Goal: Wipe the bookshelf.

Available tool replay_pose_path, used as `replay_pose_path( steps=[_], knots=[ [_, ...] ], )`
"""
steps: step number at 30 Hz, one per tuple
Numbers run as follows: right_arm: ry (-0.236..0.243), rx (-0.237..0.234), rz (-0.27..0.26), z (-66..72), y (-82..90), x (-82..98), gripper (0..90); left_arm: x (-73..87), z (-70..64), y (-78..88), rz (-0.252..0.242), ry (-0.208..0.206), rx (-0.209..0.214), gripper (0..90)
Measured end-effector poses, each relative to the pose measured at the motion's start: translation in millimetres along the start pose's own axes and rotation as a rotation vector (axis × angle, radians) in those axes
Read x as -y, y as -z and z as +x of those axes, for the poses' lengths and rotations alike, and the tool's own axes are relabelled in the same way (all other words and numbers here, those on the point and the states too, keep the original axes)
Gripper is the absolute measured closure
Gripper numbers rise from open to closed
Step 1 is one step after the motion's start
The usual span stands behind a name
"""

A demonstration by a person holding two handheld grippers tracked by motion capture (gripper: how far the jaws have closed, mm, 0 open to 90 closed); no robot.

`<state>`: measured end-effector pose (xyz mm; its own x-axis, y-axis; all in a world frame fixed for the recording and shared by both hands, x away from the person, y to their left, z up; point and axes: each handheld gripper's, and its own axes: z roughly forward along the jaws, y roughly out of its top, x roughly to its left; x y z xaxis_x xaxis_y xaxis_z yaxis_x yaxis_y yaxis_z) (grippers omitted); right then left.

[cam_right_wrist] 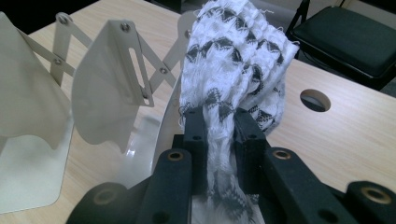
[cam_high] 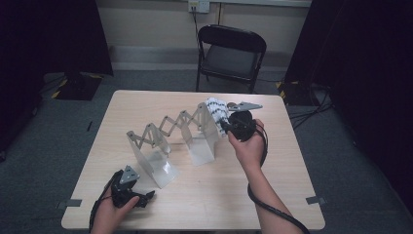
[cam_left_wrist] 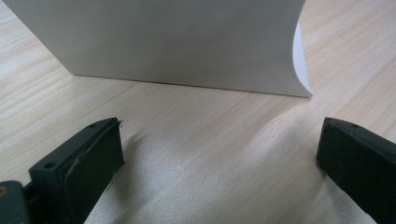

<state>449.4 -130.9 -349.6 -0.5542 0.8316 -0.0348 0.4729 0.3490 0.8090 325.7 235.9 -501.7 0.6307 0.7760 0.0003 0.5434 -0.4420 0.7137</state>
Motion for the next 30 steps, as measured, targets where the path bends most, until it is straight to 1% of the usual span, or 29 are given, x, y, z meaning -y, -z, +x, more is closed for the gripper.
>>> replay_pose_path(
  steps=[1, 2, 3, 7, 9, 10, 11, 12, 15, 16, 17, 21, 22, 23, 24, 25, 26, 28, 29, 30],
  knots=[
    [-0.004, -0.003, 0.002, 0.0, -3.6, 1.8, 78.4, 0.1, -0.1, 0.0, 0.0, 0.002, 0.0, 0.2],
    [-0.004, -0.003, 0.002, 0.0, -3.6, 1.8, 78.4, 0.1, -0.1, 0.0, 0.0, 0.002, 0.0, 0.2],
    [-0.022, -0.008, 0.011, -0.5, -12.7, 7.7, 78.4, 0.0, -0.2, -0.1, 0.0, 0.003, 0.0, 0.2],
    [-0.051, -0.027, 0.029, -2.9, -31.2, 19.9, 78.4, 0.1, -0.1, -0.1, 0.0, 0.002, 0.0, 0.2],
    [-0.067, -0.045, 0.037, -4.1, -40.9, 26.4, 78.4, 0.0, -0.1, -0.1, -0.001, 0.003, 0.001, 0.2],
    [-0.067, -0.045, 0.037, -4.1, -40.9, 26.4, 78.4, 0.0, -0.1, -0.1, -0.001, 0.003, 0.001, 0.1],
    [-0.065, -0.052, 0.053, -4.5, -49.6, 33.0, 78.4, 0.0, 0.0, 0.0, 0.001, 0.002, 0.002, 0.0],
    [-0.067, -0.059, 0.059, -5.2, -53.8, 36.9, 78.4, 0.0, 0.1, 0.0, 0.003, 0.0, 0.002, 0.0],
    [-0.086, -0.074, 0.083, -7.1, -65.1, 49.7, 78.3, 0.0, 0.1, 0.0, 0.003, 0.0, 0.002, 0.0],
    [-0.086, -0.074, 0.083, -7.1, -65.1, 49.7, 78.3, 0.0, 0.1, 0.0, 0.003, 0.0, 0.002, 0.0],
    [-0.092, -0.076, 0.104, -7.2, -71.8, 59.6, 78.3, 0.0, 0.1, 0.0, 0.003, 0.0, 0.002, 0.0],
    [-0.106, -0.084, 0.128, -7.5, -79.6, 75.2, 78.4, 0.0, 0.0, -0.1, 0.001, 0.002, 0.002, 0.0],
    [-0.106, -0.084, 0.128, -7.5, -79.6, 75.2, 78.4, 0.0, 0.0, -0.1, 0.001, 0.002, 0.002, 0.0],
    [-0.107, -0.085, 0.136, -8.1, -82.0, 81.7, 78.4, 0.0, 0.1, 0.0, 0.001, 0.0, 0.002, 0.0],
    [-0.107, -0.085, 0.136, -8.1, -82.0, 81.7, 78.4, 0.0, 0.1, 0.0, 0.001, 0.0, 0.002, 0.0],
    [-0.104, -0.084, 0.139, -7.7, -82.9, 87.3, 78.3, 0.0, 0.0, -0.1, 0.001, 0.0, 0.002, 0.0],
    [-0.106, -0.085, 0.144, -7.2, -82.9, 89.1, 78.2, 0.0, 0.0, -0.1, 0.0, 0.001, 0.002, 0.0],
    [-0.101, -0.087, 0.144, -6.8, -83.0, 91.4, 78.1, 0.0, -0.1, -0.1, 0.0, 0.001, 0.002, 0.0],
    [-0.088, -0.084, 0.15, -4.5, -82.5, 96.6, 77.7, 0.0, 0.0, -0.1, 0.001, 0.001, 0.002, 0.0],
    [-0.085, -0.084, 0.15, -3.4, -82.0, 98.6, 77.4, 0.0, 0.0, -0.1, 0.001, 0.001, 0.002, 0.0]
  ],
)
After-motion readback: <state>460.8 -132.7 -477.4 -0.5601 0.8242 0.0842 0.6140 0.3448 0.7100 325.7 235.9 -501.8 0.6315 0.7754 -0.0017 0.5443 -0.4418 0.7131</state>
